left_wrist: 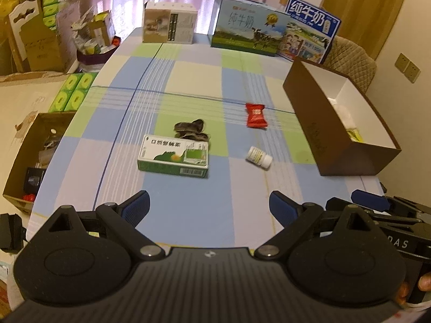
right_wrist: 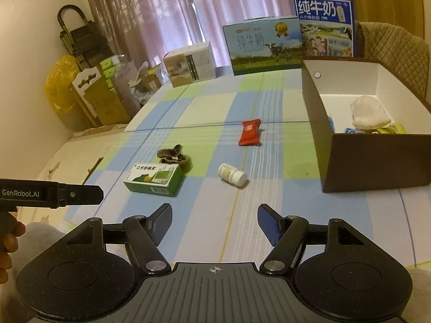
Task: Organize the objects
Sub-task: 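Move the left gripper to the green spray box and right toward the pill bottle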
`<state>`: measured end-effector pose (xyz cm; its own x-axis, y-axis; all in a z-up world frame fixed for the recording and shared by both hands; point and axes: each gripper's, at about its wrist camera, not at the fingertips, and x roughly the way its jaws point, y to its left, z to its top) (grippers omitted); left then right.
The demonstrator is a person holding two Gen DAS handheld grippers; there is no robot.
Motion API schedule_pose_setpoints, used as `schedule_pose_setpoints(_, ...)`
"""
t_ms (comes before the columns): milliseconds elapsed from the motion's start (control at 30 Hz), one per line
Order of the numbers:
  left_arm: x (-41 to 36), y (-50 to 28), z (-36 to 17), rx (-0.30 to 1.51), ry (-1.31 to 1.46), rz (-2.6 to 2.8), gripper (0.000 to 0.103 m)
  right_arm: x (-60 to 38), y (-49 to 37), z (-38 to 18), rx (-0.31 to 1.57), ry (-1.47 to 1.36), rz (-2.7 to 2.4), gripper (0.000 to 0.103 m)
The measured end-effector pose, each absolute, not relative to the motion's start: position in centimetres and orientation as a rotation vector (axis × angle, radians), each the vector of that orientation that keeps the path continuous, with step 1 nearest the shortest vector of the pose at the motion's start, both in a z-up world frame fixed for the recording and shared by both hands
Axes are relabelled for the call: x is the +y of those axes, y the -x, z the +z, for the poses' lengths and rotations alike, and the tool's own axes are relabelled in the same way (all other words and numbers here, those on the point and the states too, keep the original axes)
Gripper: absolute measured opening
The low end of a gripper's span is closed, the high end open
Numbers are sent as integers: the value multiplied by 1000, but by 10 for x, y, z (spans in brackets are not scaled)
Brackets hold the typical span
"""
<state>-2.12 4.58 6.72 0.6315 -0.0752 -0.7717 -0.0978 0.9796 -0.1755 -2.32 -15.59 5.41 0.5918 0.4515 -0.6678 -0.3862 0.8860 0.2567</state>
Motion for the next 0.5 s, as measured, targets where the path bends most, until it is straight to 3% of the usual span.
schedule_pose_setpoints(500, 54, -8, 35, 915, 189, 56, 94, -135, -27, 28, 794, 5, 518, 67)
